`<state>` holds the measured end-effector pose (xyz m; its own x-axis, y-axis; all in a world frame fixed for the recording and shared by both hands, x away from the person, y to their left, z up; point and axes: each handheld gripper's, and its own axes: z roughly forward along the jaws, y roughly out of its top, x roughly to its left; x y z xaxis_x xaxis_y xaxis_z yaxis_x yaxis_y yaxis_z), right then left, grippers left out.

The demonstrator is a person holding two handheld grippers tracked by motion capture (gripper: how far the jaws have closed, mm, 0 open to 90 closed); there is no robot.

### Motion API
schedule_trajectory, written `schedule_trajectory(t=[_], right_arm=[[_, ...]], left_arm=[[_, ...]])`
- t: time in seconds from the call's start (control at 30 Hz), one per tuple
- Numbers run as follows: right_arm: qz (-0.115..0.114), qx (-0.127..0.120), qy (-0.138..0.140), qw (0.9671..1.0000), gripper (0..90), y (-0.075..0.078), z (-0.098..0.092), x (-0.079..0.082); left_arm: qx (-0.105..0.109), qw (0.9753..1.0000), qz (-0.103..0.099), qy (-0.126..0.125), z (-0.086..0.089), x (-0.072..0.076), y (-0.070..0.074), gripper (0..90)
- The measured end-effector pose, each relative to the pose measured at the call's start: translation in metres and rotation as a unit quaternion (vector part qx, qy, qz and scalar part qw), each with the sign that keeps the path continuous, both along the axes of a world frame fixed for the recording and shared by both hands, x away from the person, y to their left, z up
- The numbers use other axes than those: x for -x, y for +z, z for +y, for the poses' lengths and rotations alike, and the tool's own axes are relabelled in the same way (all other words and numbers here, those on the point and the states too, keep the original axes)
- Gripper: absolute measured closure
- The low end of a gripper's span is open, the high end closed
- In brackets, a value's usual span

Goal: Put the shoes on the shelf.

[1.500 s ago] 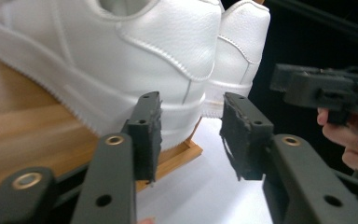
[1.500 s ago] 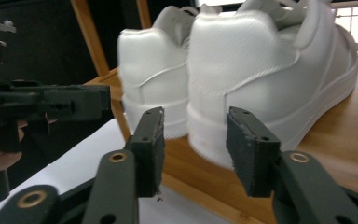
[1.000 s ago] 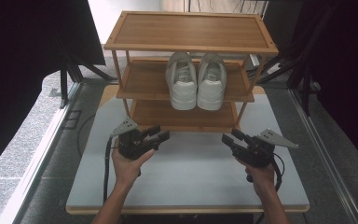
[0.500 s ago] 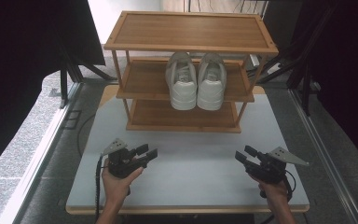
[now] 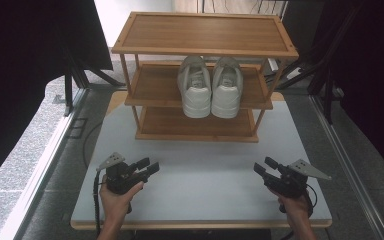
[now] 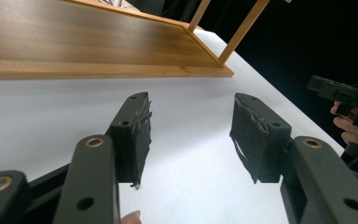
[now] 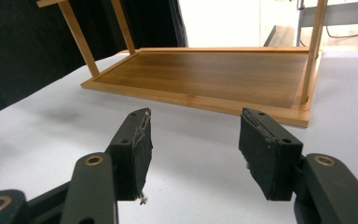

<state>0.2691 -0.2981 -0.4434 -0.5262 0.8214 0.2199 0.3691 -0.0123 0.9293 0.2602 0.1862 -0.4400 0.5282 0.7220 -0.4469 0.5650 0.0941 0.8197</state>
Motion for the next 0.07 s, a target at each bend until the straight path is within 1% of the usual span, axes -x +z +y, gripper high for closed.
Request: schedule_trajectory(t=[0.07], right_arm=[[-0.002,0.0,-0.002,1.0,43.3,-0.0005,-0.001,-0.0003]], left_arm=[[-0.001,1.0,0.002,-0.001,0.0001,-0.0006,-0.0007,46.3]])
